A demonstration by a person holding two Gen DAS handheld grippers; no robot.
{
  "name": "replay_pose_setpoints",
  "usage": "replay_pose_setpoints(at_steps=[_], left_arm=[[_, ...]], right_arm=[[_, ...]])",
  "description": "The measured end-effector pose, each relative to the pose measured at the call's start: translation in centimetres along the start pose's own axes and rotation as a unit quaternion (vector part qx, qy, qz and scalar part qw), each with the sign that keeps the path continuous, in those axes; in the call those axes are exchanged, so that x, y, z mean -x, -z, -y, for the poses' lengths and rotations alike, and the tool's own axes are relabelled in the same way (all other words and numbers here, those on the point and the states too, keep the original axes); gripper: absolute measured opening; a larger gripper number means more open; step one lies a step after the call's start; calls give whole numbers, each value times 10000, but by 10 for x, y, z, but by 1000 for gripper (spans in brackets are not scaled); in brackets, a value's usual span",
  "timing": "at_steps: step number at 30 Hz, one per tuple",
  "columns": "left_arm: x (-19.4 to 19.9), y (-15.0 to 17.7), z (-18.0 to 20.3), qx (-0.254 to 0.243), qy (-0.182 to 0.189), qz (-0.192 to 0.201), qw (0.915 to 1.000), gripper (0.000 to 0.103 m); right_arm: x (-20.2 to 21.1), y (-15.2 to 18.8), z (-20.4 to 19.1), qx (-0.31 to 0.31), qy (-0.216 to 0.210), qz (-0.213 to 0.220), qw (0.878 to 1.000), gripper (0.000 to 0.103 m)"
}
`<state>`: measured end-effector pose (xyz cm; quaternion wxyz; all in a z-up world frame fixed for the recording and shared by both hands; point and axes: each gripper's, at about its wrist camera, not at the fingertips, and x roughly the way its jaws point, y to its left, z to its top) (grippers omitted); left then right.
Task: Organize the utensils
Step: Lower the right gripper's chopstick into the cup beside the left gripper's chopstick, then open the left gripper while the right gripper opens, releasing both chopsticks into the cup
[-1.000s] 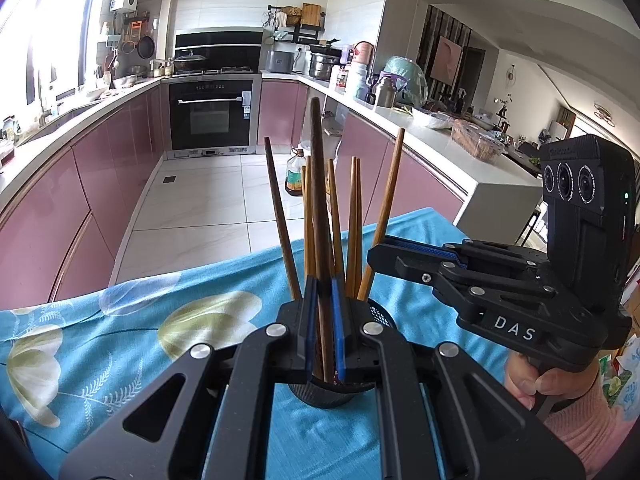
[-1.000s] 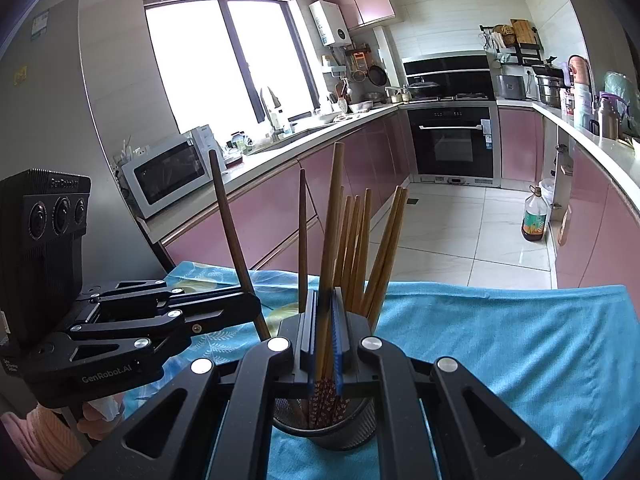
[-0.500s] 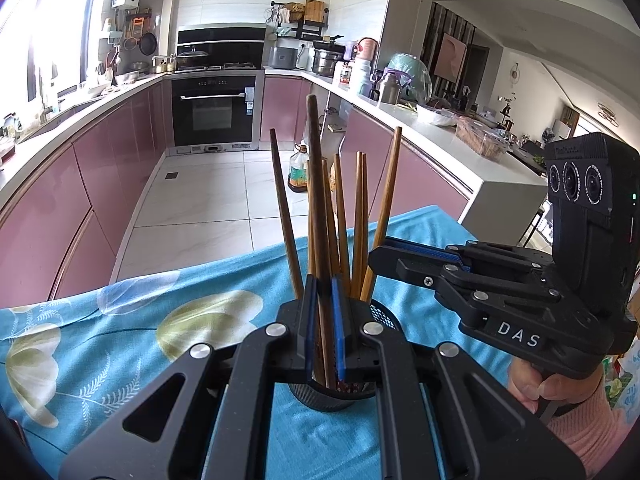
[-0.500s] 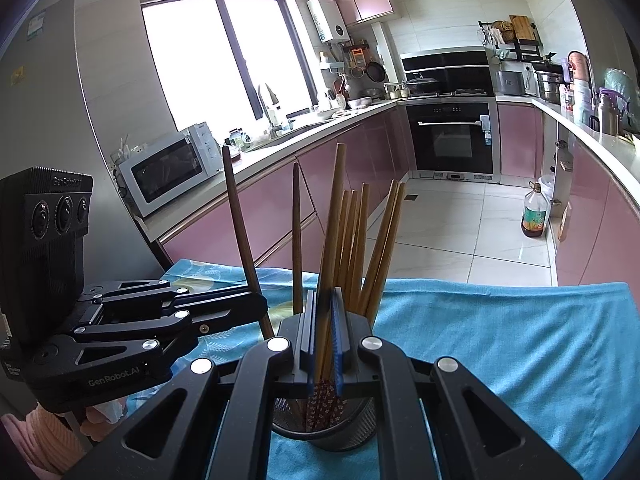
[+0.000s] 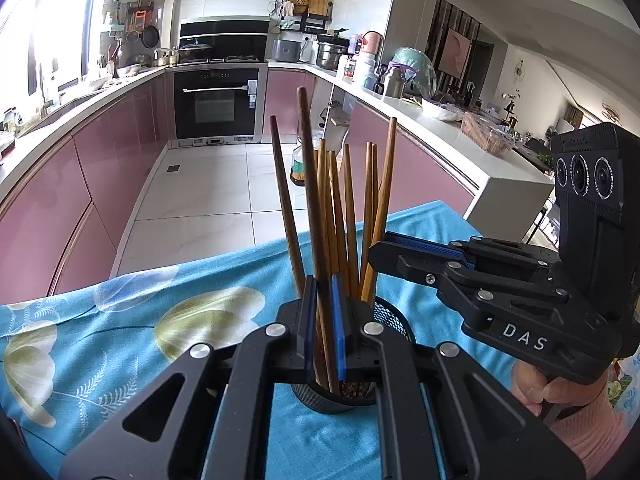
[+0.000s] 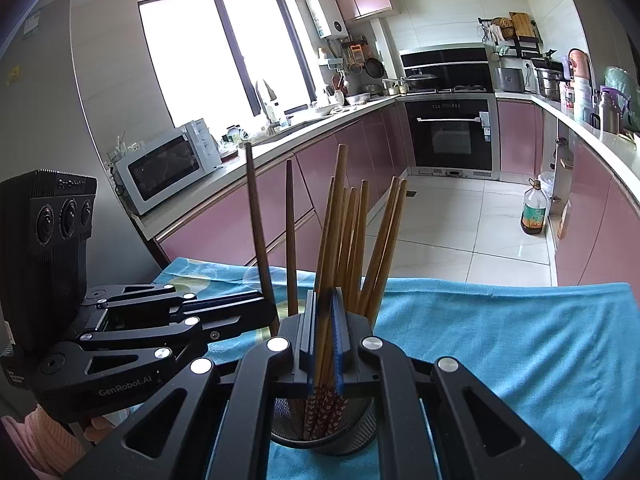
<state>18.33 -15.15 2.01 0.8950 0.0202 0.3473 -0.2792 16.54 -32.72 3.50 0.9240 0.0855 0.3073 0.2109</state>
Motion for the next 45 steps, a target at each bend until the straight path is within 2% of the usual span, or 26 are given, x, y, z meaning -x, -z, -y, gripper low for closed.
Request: replay_pose_setpoints(at_steps=[14, 27, 32, 34, 38, 43, 45], left_arm=[[-9, 0, 0, 36, 28, -39, 10000, 8], [-6, 8, -1, 122, -20, 89, 9999, 11], [-3, 14, -4, 156, -17, 136, 9998, 16], [-1, 17, -6, 198, -25, 175, 9996, 22], [5, 26, -7, 249, -61, 301, 9992, 33], [11, 41, -12, 316, -173, 428, 9984, 49], [14, 47, -12, 314, -274, 491, 9979, 54]], right_arm=[[-8, -6, -2, -38, 36, -48, 10000, 7], [-12, -3, -5, -37, 76, -54, 9999, 7], [-13, 0, -5, -22, 93, -61, 9999, 7], [-12, 2, -5, -10, 123, -68, 9999, 8], [-6, 9, -9, 72, 254, -2, 9997, 27], [-2, 21, -11, 85, 423, 53, 9991, 30], [1, 26, -13, 115, 497, 72, 9987, 41]])
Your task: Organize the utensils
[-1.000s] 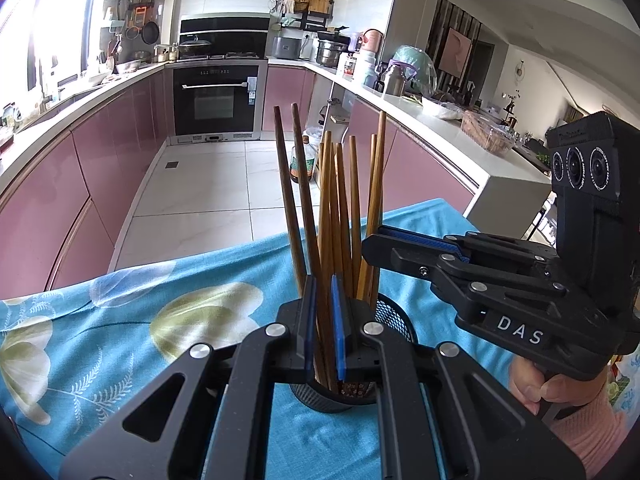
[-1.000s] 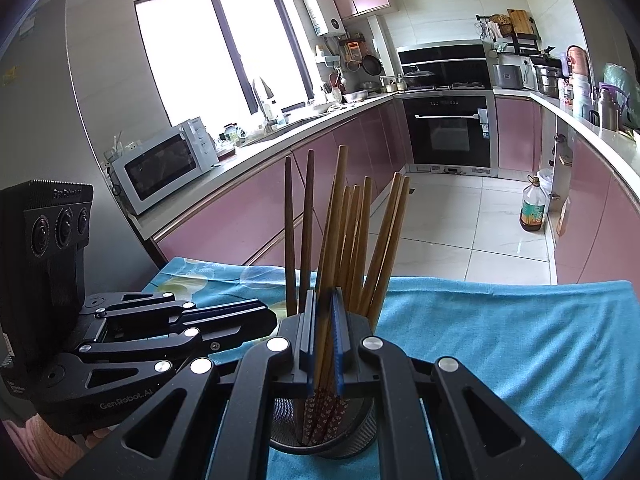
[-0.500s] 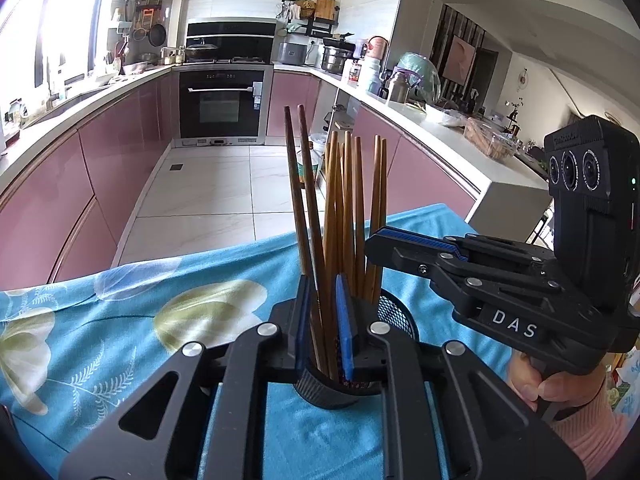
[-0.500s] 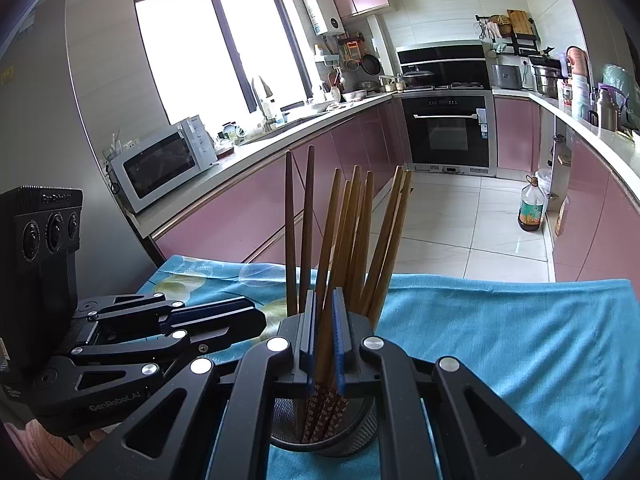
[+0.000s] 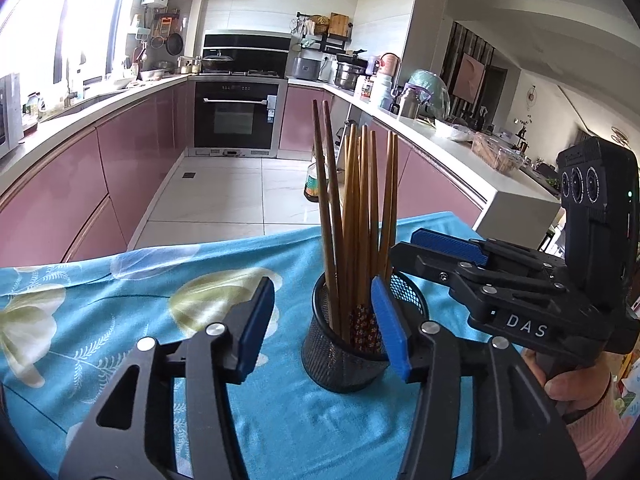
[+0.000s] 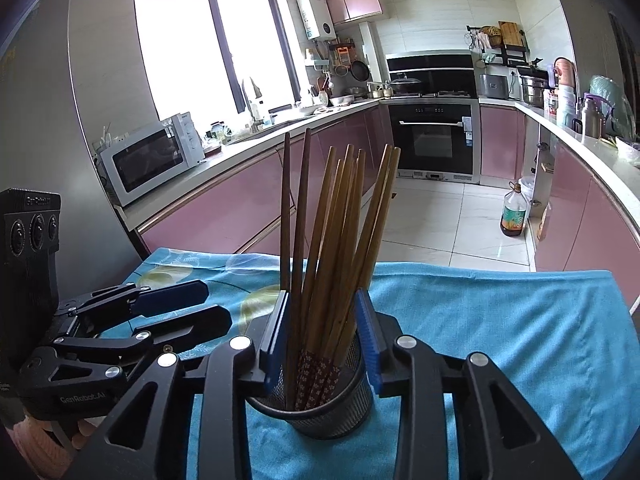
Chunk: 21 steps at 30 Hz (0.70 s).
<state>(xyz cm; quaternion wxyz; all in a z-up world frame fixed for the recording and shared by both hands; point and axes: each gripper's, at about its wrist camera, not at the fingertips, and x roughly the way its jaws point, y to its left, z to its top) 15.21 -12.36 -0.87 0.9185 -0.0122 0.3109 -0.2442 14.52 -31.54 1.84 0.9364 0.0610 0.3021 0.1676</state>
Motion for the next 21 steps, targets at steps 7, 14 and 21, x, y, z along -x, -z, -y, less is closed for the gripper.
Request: replay_pose_setpoints(at_steps=[7, 14, 21], left_arm=[[23, 22, -5, 50, -393, 428, 9983, 82], [51, 44, -16, 275, -840, 950, 9915, 97], [83, 62, -21, 312, -1383, 1520, 9782, 97]], right_arm=[[17, 19, -5, 107, 315, 292, 9990, 72], [35, 47, -12, 164, 630, 637, 9958, 97], [50, 64, -34, 412, 866, 1048, 9899, 97]])
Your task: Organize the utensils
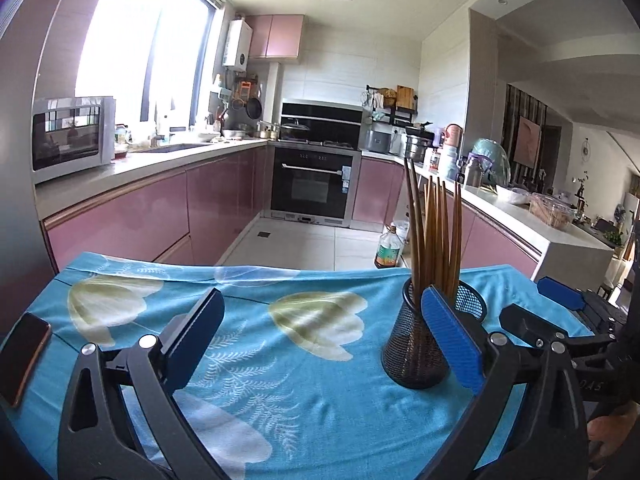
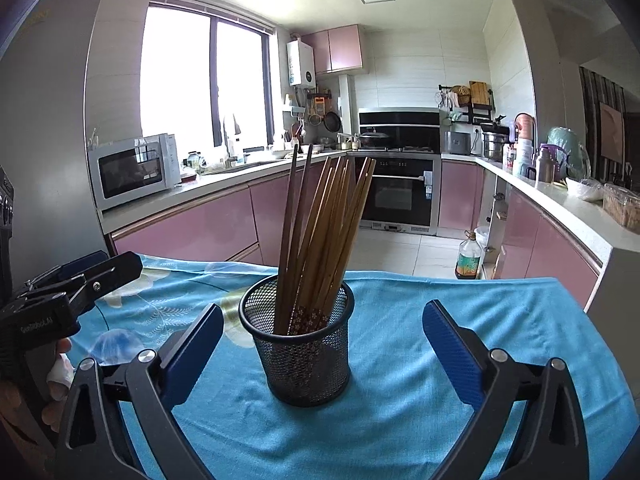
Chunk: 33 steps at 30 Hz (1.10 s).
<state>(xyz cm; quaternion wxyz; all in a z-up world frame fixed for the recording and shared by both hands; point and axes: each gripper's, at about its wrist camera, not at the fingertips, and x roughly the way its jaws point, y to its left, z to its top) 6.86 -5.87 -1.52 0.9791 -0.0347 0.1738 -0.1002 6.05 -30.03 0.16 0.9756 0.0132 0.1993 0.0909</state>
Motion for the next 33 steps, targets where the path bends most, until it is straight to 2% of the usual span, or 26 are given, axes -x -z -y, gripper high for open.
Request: replay_pose_setpoints(at_steps=[6, 13, 20, 33], left_arm=[[27, 3, -4, -13, -235, 326, 9992, 97], [48, 6, -7, -130, -403, 528, 9977, 97], [60, 10, -9, -161, -565, 652, 9961, 97], [66, 11, -14, -55, -592, 708, 9957, 97]], right_arm=[[15, 6, -8, 51, 55, 287, 9996, 97], [29, 9, -16, 98, 134, 517, 9985, 97], [38, 9, -22, 125, 216, 718, 9971, 97], [47, 12, -27, 175, 341, 949, 9947, 97]])
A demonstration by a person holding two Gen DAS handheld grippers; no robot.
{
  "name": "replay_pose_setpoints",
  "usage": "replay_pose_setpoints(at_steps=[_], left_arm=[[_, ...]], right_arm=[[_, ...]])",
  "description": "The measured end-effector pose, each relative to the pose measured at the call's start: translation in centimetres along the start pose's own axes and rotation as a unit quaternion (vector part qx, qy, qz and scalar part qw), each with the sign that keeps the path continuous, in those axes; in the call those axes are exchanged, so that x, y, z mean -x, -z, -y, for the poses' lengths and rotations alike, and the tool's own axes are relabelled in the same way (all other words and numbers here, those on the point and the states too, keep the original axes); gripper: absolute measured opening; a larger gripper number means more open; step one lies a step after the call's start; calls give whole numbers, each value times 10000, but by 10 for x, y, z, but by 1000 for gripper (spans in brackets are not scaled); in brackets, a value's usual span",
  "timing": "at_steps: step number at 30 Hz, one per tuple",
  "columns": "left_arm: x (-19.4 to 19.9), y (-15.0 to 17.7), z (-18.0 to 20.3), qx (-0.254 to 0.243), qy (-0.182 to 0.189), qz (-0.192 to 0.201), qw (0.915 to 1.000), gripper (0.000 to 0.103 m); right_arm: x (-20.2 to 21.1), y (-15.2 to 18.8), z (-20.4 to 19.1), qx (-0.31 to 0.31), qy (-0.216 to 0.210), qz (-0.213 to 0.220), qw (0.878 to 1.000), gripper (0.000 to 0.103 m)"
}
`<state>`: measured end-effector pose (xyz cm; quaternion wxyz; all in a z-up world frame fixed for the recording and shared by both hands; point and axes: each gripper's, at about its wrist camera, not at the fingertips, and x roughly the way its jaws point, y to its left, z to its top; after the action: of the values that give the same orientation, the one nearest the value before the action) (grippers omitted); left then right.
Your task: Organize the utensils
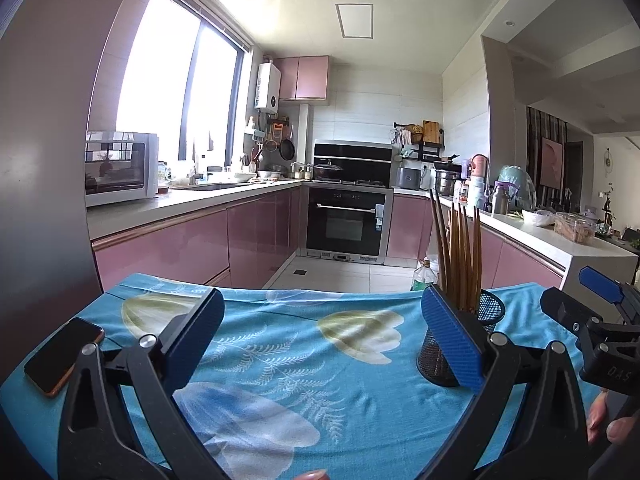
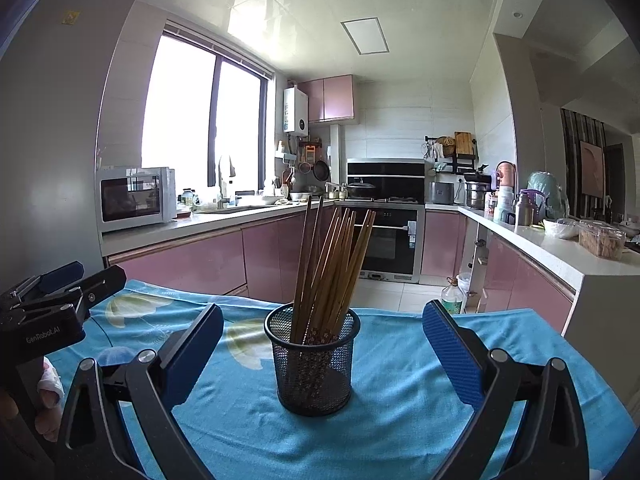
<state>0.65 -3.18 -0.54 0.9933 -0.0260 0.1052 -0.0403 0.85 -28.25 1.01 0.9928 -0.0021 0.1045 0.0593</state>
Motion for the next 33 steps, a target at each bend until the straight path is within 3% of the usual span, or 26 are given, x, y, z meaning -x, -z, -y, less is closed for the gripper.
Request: replay_pose_setpoints(at_steps=[33], left_arm=[[3, 3, -1, 10, -75, 26, 10000, 97]], right_arm=[[-1, 1, 0, -20, -11, -4, 10000, 97]])
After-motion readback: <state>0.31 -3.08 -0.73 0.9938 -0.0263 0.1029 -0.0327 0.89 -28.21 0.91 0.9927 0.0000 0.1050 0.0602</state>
